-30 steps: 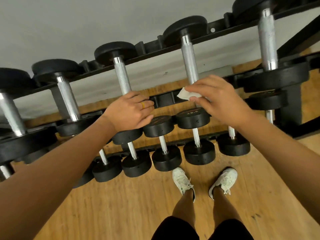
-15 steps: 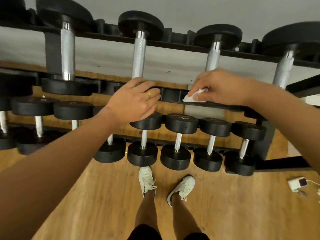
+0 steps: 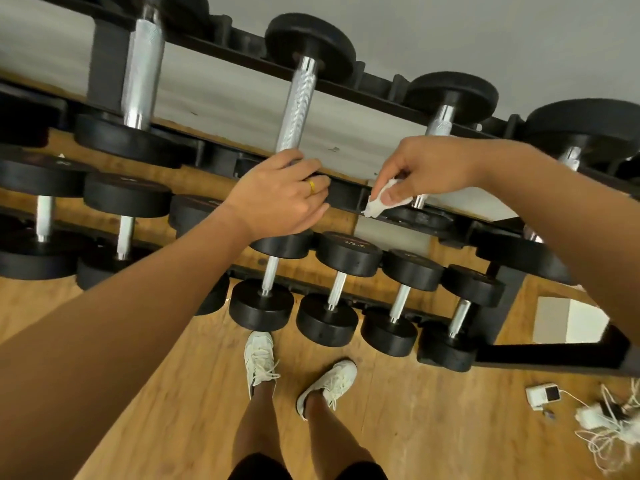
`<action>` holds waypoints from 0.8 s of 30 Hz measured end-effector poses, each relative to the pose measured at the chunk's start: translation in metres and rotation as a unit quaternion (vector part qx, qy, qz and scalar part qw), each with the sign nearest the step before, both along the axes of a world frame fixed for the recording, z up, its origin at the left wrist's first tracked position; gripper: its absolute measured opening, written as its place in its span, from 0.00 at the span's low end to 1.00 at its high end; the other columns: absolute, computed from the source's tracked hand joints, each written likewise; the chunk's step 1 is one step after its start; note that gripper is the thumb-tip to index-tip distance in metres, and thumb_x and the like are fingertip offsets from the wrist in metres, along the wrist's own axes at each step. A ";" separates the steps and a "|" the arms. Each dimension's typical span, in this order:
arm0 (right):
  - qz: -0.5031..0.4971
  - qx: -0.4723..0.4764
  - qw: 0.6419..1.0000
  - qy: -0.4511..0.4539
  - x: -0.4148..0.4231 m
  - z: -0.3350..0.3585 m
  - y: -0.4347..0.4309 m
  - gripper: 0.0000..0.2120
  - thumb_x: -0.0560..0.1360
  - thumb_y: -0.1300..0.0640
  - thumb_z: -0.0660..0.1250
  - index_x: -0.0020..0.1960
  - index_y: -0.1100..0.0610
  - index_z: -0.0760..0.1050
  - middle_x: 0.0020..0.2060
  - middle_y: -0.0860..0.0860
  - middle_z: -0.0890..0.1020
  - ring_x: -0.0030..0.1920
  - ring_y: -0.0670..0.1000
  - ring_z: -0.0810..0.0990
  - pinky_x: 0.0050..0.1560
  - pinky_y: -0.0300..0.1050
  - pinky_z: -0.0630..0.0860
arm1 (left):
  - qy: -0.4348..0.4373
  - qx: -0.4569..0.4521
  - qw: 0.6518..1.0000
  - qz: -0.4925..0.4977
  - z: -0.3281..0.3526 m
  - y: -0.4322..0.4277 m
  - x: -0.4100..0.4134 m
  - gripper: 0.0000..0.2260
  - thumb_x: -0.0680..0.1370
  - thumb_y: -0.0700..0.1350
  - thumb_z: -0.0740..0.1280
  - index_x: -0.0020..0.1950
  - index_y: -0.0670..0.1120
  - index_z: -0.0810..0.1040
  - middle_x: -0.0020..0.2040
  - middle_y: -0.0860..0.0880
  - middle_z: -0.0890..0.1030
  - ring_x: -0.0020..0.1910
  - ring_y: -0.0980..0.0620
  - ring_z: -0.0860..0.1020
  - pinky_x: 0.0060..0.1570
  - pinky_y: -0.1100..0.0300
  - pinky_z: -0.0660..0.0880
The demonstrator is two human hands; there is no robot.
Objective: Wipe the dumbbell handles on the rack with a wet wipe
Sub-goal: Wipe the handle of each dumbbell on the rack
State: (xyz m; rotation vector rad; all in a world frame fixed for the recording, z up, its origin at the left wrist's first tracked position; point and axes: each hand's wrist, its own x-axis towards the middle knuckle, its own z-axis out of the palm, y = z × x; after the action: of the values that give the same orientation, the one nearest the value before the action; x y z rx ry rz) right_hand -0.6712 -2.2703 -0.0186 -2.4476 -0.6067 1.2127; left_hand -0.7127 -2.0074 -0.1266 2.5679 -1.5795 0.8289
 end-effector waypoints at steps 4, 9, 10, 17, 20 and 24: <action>0.044 -0.063 0.997 0.003 0.006 -0.025 0.030 0.09 0.78 0.52 0.69 0.57 0.50 0.84 0.48 0.42 0.84 0.50 0.45 0.80 0.57 0.47 0.77 | 0.001 0.004 1.000 -0.002 0.000 0.000 0.000 0.18 0.87 0.49 0.57 0.53 0.44 0.86 0.54 0.46 0.85 0.59 0.45 0.81 0.63 0.47 0.75; 0.082 -0.120 0.989 0.017 0.015 -0.023 0.038 0.11 0.77 0.52 0.70 0.58 0.52 0.84 0.50 0.44 0.83 0.52 0.47 0.79 0.61 0.51 0.76 | 0.002 0.002 1.000 -0.012 -0.001 0.001 0.001 0.19 0.87 0.49 0.57 0.53 0.43 0.86 0.54 0.47 0.85 0.58 0.45 0.81 0.62 0.47 0.76; 0.081 -0.103 0.991 0.016 0.011 -0.015 0.034 0.10 0.77 0.52 0.70 0.57 0.52 0.84 0.50 0.43 0.83 0.52 0.45 0.79 0.59 0.48 0.76 | 0.000 -0.001 1.000 -0.012 -0.002 0.002 0.001 0.19 0.87 0.49 0.57 0.53 0.43 0.86 0.53 0.46 0.85 0.58 0.45 0.81 0.62 0.47 0.76; 0.023 -0.002 0.998 -0.052 -0.036 0.016 -0.009 0.09 0.77 0.55 0.70 0.56 0.48 0.84 0.49 0.38 0.79 0.51 0.38 0.77 0.50 0.31 0.68 | -0.007 -0.015 1.000 -0.013 -0.002 0.001 0.001 0.17 0.86 0.49 0.60 0.52 0.43 0.86 0.53 0.46 0.86 0.57 0.45 0.82 0.60 0.48 0.77; 0.022 0.031 0.993 -0.116 -0.043 0.005 -0.005 0.10 0.77 0.55 0.70 0.58 0.52 0.83 0.49 0.40 0.79 0.49 0.40 0.78 0.51 0.29 0.66 | 0.004 -0.002 1.000 -0.004 0.001 0.000 -0.001 0.18 0.86 0.50 0.60 0.53 0.43 0.87 0.53 0.46 0.86 0.59 0.45 0.82 0.60 0.47 0.77; 0.019 0.052 0.978 -0.201 -0.060 0.002 -0.017 0.11 0.76 0.57 0.70 0.58 0.55 0.83 0.51 0.49 0.81 0.50 0.45 0.77 0.53 0.34 0.67 | 0.025 0.013 1.000 0.007 0.006 -0.002 -0.004 0.18 0.86 0.50 0.60 0.53 0.44 0.87 0.54 0.47 0.86 0.60 0.46 0.82 0.61 0.48 0.76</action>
State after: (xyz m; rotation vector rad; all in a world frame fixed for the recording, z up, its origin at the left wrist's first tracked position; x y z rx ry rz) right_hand -0.7309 -2.2868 -0.0165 -2.6145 -0.8045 0.6746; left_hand -0.7162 -2.0090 -0.1210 2.5991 -1.5722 0.7437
